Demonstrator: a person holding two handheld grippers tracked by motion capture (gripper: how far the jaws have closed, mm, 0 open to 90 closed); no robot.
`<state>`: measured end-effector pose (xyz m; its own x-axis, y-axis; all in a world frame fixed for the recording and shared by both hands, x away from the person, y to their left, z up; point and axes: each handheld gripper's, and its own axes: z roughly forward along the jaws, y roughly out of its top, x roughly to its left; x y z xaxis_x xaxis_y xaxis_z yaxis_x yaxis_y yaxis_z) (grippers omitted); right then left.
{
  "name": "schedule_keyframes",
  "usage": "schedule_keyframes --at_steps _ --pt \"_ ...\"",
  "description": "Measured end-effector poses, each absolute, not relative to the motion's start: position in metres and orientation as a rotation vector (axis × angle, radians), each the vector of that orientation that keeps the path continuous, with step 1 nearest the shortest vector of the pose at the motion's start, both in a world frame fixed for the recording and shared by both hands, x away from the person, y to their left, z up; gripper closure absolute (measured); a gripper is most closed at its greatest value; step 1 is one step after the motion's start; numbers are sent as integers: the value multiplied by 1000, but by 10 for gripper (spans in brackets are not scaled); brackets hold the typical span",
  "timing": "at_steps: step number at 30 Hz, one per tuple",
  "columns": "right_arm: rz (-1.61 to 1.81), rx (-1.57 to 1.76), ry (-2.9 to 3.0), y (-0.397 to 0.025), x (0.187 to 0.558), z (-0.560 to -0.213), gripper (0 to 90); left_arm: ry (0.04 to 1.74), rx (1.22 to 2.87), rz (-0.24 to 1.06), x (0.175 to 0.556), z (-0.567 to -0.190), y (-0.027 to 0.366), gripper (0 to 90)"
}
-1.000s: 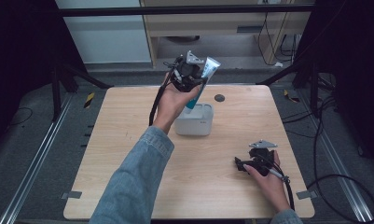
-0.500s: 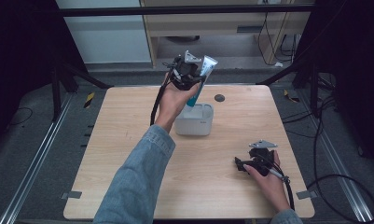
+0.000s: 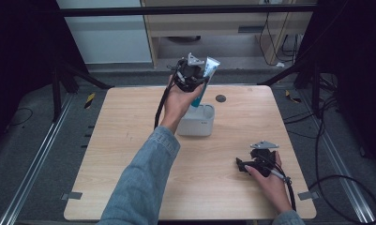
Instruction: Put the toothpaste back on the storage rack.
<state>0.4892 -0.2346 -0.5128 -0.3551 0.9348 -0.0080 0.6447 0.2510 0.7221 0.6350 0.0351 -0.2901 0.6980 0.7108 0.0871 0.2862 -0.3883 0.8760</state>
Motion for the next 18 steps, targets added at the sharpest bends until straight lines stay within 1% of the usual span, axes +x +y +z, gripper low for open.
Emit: schedule_keyframes --at_steps 14,18 --pt "888 1444 2089 -234 489 -513 4 797 1911 585 635 -311 48 788" --pt "890 1445 2089 -234 489 -512 4 809 1892 564 635 -318 51 788"
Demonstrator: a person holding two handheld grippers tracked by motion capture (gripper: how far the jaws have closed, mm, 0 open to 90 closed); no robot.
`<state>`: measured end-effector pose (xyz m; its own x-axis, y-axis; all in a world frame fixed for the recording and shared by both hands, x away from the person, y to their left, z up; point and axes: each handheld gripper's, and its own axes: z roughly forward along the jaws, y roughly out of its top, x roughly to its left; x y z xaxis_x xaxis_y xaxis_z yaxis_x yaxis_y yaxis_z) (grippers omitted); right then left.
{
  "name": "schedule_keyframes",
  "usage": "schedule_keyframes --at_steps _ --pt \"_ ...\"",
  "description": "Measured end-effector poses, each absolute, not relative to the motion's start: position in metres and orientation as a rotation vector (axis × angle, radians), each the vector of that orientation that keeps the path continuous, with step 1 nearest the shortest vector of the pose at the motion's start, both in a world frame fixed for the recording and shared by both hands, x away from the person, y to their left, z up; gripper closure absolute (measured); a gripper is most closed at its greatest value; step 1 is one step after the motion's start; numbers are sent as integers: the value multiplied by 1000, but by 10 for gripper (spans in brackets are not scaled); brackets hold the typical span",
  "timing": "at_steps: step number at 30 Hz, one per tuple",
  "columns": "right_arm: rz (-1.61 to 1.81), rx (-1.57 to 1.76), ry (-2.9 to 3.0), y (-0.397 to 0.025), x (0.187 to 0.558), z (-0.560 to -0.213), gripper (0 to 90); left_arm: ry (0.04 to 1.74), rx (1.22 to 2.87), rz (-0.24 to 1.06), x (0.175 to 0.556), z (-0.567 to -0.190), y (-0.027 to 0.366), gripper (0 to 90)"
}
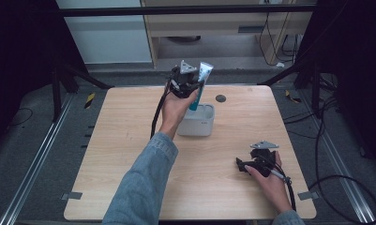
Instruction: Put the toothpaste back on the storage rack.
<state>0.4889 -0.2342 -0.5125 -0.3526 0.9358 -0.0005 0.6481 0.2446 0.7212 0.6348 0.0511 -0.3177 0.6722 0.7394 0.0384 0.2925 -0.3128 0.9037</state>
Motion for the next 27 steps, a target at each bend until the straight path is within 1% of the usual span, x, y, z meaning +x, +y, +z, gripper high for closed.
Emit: schedule_keyframes --at_steps 9,27 --pt "890 1443 2090 -234 489 -512 4 790 1867 579 631 -327 52 788" --pt "891 1442 2090 -234 489 -512 4 782 1885 575 630 -344 56 787"
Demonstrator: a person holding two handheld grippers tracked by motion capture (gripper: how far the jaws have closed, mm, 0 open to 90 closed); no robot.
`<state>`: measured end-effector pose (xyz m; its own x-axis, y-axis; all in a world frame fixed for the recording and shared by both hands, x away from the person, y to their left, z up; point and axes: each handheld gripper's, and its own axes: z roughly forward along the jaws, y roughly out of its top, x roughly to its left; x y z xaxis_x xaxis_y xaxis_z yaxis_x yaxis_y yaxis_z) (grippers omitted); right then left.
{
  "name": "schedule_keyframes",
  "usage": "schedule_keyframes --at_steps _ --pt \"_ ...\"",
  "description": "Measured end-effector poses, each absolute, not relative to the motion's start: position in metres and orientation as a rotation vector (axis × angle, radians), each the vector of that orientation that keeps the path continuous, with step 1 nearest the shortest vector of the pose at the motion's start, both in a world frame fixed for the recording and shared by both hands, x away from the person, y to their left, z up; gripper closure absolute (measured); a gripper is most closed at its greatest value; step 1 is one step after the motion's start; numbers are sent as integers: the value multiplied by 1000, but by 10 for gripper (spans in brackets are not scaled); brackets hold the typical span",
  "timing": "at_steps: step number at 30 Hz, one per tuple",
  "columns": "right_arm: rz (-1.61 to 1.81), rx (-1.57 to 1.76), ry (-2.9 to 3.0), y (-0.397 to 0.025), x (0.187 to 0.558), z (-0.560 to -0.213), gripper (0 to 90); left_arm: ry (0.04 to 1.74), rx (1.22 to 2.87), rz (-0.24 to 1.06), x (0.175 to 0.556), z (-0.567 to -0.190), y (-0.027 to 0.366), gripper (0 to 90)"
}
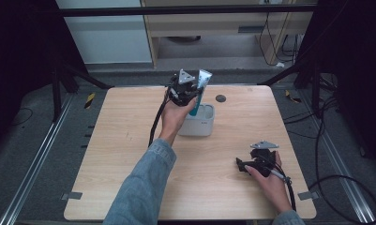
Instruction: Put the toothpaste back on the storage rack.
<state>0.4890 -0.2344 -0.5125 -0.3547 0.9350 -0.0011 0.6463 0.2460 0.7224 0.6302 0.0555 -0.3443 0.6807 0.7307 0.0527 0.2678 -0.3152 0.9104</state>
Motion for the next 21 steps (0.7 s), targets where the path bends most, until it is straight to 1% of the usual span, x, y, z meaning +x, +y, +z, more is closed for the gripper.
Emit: schedule_keyframes --at_steps 21 --pt "892 1439 2089 -234 489 -513 4 787 1881 565 629 -357 57 787"
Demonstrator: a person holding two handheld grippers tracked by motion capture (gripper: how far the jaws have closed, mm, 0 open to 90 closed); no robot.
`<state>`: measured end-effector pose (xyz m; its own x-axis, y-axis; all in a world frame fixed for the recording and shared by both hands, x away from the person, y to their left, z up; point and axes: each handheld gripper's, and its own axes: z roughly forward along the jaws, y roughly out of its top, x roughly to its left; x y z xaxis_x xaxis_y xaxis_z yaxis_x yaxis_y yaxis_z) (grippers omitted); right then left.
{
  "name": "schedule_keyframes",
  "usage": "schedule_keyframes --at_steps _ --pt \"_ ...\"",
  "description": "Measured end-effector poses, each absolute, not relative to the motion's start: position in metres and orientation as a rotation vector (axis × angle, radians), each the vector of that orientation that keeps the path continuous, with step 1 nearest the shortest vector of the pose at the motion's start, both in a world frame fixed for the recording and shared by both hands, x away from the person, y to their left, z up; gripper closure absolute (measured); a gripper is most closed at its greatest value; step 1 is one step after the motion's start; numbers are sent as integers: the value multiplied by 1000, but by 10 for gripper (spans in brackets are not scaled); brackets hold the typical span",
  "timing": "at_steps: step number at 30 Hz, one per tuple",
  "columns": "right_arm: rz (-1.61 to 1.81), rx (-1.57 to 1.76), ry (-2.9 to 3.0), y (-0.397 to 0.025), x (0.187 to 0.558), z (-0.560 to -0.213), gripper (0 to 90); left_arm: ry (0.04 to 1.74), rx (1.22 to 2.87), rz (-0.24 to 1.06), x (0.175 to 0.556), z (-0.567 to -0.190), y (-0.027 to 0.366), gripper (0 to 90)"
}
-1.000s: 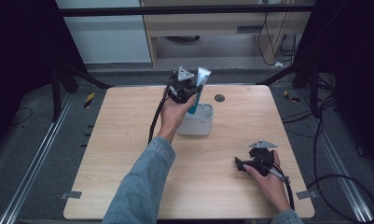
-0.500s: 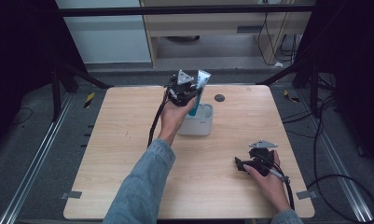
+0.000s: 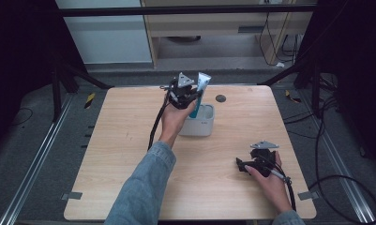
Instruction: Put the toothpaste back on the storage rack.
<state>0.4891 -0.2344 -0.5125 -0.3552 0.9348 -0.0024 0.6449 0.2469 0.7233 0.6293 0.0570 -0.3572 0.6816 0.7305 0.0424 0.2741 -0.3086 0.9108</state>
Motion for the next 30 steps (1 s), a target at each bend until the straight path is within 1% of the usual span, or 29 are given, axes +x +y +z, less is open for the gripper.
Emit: schedule_keyframes --at_steps 30 --pt "890 1444 2088 -234 489 -513 4 823 1889 543 628 -383 61 786"
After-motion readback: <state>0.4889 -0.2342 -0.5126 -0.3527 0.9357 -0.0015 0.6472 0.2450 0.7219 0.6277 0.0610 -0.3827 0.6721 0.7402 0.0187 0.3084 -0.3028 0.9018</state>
